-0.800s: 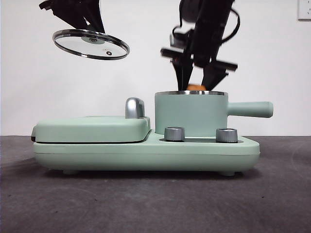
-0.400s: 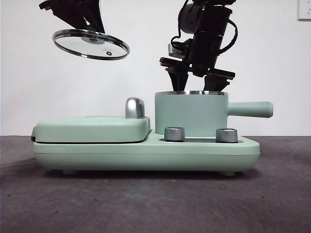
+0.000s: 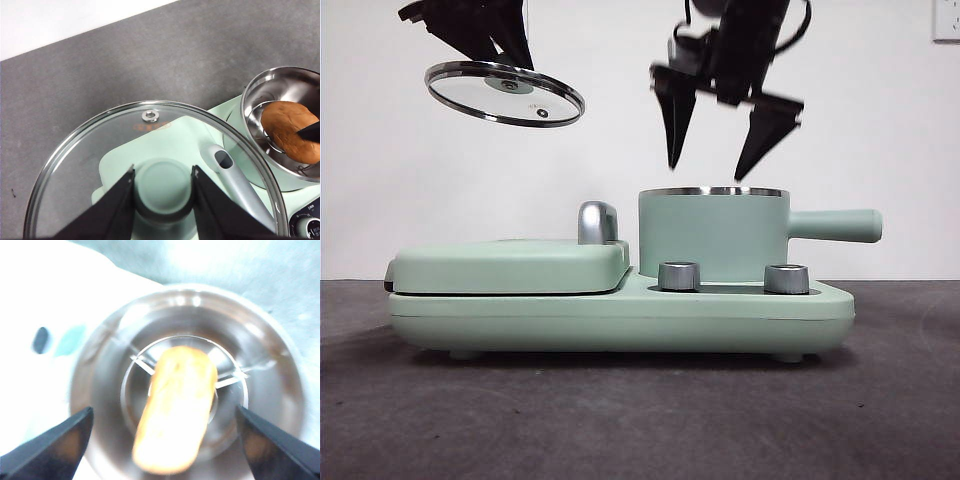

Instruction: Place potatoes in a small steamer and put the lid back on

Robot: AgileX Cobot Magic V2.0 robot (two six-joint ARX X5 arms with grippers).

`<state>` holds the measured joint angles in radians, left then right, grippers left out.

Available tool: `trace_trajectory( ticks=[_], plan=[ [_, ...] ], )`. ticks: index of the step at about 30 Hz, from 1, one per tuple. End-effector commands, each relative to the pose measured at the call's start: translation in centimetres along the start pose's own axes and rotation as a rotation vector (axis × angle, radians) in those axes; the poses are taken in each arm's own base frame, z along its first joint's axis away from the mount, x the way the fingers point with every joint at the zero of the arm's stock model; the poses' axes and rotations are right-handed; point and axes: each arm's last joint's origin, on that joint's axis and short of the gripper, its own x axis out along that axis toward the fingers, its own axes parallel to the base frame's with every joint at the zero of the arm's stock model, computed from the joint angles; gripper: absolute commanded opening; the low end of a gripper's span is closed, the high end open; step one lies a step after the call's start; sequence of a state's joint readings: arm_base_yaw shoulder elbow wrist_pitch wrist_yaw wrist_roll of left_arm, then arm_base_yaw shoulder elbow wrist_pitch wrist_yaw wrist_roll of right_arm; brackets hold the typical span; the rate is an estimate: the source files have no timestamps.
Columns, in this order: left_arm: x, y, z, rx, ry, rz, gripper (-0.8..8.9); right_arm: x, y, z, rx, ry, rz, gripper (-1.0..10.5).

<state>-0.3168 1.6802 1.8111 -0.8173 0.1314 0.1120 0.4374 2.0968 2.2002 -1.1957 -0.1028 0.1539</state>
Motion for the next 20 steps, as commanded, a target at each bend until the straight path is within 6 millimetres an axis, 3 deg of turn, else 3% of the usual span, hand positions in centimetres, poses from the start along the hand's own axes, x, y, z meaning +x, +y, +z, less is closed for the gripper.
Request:
trace_trajectory(
  ticks=[1,8,13,17,20],
  plan=[
    [-0.9,-0.2,0.8,0.007,-0.048,-0.001,0.16,-1.5,0.4,0.5,-0.016,-0.018,-0.001,4.5],
    [-0.9,-0.3,0.4,-0.012,-0.005,-0.007,0.16,-4.5,0.4,-1.1,-0.017,0.064,-0.097,4.5],
    [-0.9,-0.6,0.4,-0.010,0.001,-0.015,0.16,-8.4,1.5,-2.8,-0.070,0.008,-0.090,4.4],
    [-0.8,-1.5,0.5,0.006,0.002,-0.035,0.16,-11.2,2.3,-6.8,-0.109,0.029,-0.085,4.4],
    [-0.7,-2.6,0.6,0.027,-0.002,-0.060,0.16,-12.2,2.2,-11.0,-0.136,0.062,-0.123,4.4]
  ],
)
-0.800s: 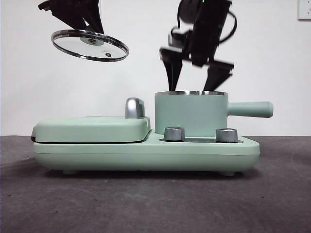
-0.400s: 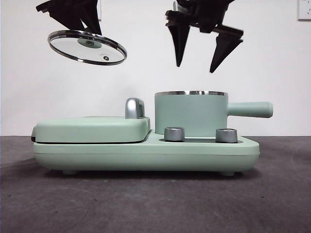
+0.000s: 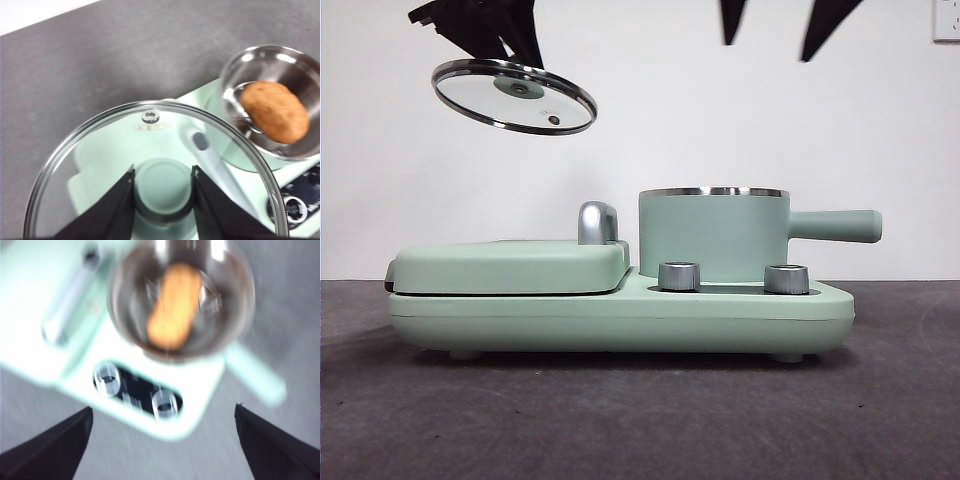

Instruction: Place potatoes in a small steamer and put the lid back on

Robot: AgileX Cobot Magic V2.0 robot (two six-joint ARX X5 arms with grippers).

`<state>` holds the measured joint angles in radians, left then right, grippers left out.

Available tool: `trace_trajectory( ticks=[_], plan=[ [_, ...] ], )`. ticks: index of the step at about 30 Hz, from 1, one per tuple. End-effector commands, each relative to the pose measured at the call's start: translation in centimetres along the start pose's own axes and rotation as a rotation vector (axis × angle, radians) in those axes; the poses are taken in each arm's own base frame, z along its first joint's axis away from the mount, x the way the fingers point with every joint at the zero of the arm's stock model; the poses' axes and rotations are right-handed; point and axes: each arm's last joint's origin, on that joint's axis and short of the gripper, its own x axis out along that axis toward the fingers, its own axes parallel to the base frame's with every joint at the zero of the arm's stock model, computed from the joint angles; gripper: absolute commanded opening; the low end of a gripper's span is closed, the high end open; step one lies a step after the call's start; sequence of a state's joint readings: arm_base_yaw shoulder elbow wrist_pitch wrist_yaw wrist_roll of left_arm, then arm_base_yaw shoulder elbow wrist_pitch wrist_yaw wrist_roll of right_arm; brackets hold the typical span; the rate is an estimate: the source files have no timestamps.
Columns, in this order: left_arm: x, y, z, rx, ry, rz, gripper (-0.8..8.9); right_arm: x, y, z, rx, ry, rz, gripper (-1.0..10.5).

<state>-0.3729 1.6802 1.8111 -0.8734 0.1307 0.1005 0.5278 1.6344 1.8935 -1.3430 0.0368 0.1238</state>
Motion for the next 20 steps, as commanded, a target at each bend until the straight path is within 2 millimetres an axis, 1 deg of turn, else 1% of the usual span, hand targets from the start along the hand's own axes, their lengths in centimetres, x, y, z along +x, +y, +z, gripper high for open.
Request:
trace_trajectory(
  ticks=[1,3,6,10,12,14,16,20],
  plan=[
    [-0.8,-1.0,1.0,0.018,-0.060,-0.019,0.16,-0.4,0.2,-3.3,-0.035,0.057,-0.012,4.4],
    [-0.8,-1.9,1.1,0.036,-0.070,-0.039,0.16,-0.8,0.1,-6.2,-0.041,-0.028,0.034,4.4],
    [-0.7,-3.4,1.3,0.066,-0.086,-0.069,0.16,-1.2,-0.5,-11.1,-0.033,-0.149,0.121,4.4],
    [-0.7,-5.3,2.0,0.108,-0.152,-0.106,0.16,-1.8,-1.5,-17.4,0.014,-0.290,0.153,4.4],
    [-0.6,-6.1,2.4,0.124,-0.188,-0.122,0.16,-2.3,-1.9,-20.0,0.022,-0.364,0.163,4.4],
    [-0.2,-7.0,2.5,0.140,-0.205,-0.141,0.15,-3.2,-2.3,-22.1,0.031,-0.447,0.179,4.4],
    [0.6,-7.9,2.6,0.154,-0.210,-0.160,0.15,-4.3,-2.6,-23.8,0.047,-0.511,0.197,4.4],
    [2.2,-9.0,2.8,0.189,-0.226,-0.181,0.15,-5.5,-2.9,-25.3,0.049,-0.593,0.213,4.4]
  ],
)
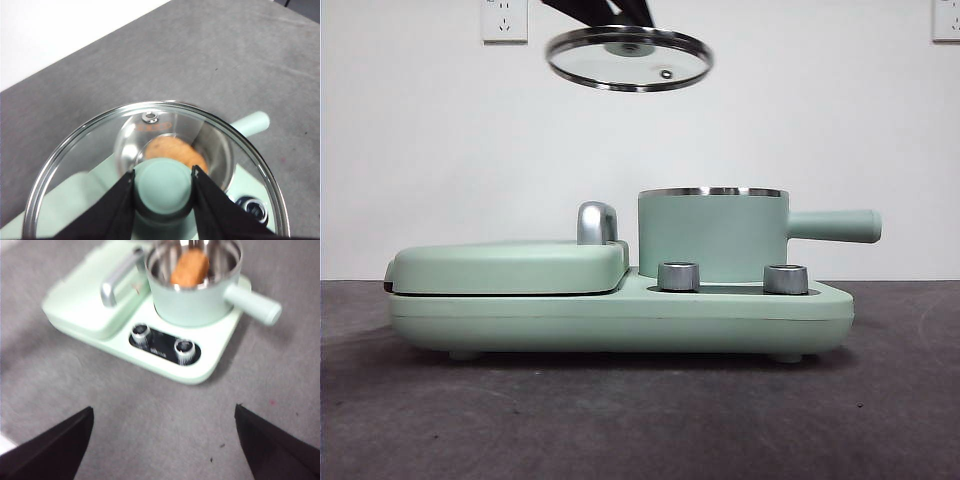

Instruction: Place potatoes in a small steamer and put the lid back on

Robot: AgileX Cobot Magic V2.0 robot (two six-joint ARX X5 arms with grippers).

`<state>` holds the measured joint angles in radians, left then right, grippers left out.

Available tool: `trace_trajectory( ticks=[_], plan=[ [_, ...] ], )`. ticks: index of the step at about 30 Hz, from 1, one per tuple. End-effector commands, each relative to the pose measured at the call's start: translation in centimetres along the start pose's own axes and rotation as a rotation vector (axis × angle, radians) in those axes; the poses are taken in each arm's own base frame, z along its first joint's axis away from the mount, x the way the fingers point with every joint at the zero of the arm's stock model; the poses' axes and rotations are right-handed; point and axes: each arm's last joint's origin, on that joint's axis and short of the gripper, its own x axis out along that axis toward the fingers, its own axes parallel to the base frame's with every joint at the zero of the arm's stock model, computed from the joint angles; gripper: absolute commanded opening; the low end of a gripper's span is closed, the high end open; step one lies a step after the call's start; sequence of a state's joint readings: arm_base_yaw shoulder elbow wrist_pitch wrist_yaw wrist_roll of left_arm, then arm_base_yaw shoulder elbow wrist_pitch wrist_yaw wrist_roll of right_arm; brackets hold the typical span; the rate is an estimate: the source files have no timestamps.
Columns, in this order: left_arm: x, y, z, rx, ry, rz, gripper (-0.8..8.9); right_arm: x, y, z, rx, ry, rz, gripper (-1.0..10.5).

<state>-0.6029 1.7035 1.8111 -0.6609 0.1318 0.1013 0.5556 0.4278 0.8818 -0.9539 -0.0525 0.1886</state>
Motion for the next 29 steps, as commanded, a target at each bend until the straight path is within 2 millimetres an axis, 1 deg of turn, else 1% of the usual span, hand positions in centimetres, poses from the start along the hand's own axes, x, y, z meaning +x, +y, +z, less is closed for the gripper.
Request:
trace_trajectory(
  ticks=[1,6,10,16,23,29],
  plan=[
    [1.8,-0.7,0.6,0.040,-0.042,-0.020,0.15,-1.0,0.1,-0.1,0.016,-0.048,0.020,4.4],
    [4.1,-1.7,0.5,0.107,-0.061,-0.043,0.15,-2.0,0.1,-0.5,0.037,-0.084,0.064,4.4],
    [5.7,-2.0,0.2,0.136,-0.074,-0.049,0.15,-2.0,0.1,-0.6,0.038,-0.078,0.064,4.4],
    [8.1,-1.9,-0.5,0.137,-0.063,-0.051,0.15,-2.0,0.2,-0.7,0.037,-0.072,0.078,4.4],
    [10.0,-1.8,-0.9,0.142,-0.087,-0.048,0.14,-2.0,0.2,-0.7,0.037,-0.073,0.078,4.4],
    [10.9,-1.7,-1.3,0.142,-0.081,-0.049,0.14,-2.0,0.2,-0.7,0.037,-0.073,0.077,4.4]
  ],
)
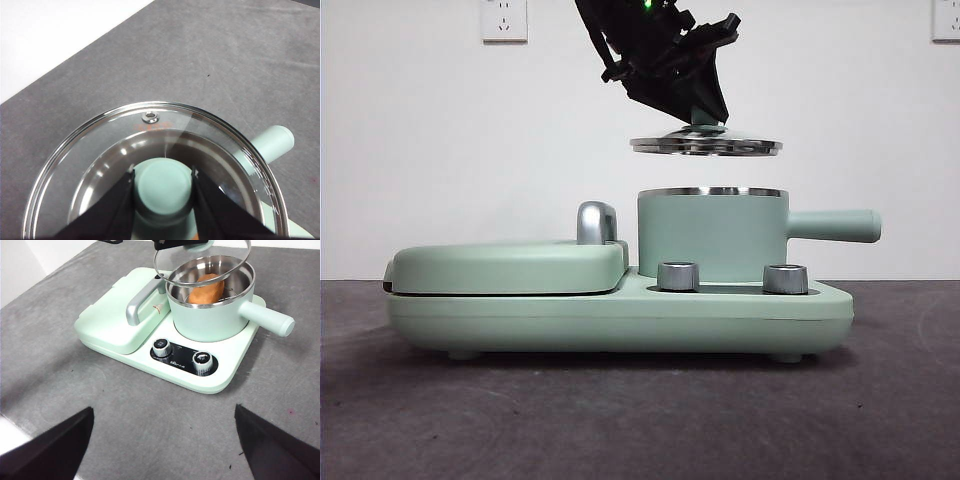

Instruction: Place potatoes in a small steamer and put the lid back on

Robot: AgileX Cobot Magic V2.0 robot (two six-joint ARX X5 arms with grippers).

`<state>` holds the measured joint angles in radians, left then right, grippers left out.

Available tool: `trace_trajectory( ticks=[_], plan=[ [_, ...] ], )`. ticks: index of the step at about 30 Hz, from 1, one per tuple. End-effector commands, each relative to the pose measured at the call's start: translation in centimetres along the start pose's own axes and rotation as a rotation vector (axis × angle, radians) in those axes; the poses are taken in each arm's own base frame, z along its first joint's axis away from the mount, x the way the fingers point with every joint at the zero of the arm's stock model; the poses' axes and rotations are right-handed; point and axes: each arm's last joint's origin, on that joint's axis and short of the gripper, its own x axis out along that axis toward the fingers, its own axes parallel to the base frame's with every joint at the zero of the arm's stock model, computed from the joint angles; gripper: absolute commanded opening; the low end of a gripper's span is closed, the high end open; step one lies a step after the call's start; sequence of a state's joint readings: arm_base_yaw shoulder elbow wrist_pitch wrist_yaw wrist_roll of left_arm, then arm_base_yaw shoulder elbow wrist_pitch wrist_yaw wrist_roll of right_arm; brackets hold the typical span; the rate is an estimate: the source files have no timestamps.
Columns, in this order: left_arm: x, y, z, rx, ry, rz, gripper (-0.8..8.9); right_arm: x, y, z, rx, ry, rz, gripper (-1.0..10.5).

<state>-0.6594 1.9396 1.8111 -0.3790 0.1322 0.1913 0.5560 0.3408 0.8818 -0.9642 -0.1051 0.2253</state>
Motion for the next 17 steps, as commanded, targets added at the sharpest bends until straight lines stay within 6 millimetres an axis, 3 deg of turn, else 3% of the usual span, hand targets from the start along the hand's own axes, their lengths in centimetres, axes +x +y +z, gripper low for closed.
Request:
trace_trajectory(
  ticks=[1,17],
  plan=[
    [0.8,-0.2,0.4,0.018,-0.032,-0.005,0.13,-0.1,0.1,0.2,0.006,-0.009,0.010,4.4],
    [2.8,0.5,-1.2,-0.002,0.009,-0.045,0.13,-0.1,0.1,0.2,0.006,-0.009,0.009,4.4]
  ],
)
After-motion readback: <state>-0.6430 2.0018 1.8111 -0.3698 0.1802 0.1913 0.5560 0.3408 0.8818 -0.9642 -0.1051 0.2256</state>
